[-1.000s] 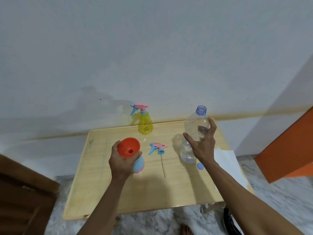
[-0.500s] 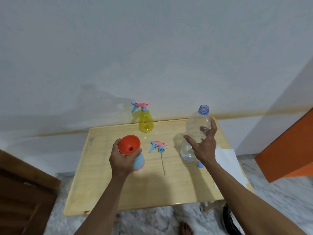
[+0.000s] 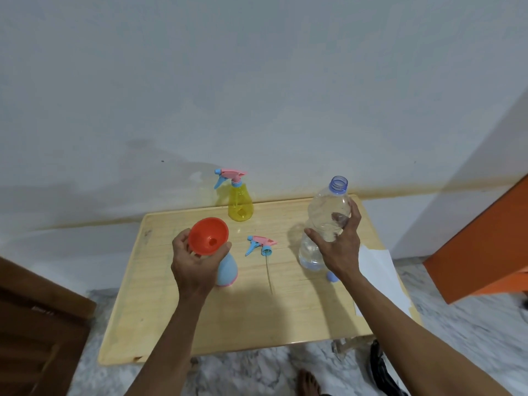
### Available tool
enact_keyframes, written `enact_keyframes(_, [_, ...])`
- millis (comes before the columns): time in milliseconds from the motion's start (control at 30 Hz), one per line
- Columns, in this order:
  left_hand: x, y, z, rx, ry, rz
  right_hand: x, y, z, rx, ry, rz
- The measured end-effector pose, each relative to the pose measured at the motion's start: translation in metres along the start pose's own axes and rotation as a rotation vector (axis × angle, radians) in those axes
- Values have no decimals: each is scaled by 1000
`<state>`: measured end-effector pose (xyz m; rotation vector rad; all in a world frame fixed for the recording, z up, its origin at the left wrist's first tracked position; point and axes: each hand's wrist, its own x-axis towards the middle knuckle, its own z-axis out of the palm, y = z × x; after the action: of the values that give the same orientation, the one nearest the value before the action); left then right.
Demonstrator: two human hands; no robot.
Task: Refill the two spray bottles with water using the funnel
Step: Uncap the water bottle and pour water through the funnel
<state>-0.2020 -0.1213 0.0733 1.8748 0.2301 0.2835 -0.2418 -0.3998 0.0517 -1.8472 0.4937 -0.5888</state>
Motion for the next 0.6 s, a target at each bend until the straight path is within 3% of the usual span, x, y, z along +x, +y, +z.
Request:
enact_keyframes(167, [-5,26,26,-50,-133,-16,0,1,-2,13,-7,23])
enact_keyframes(400, [-35,9,100,49,-308,-339,2,9,-5,31,-12,24])
enact_keyframes(600, [-39,-21,140,227,-359,-449,5,12,-7,38,-36,25])
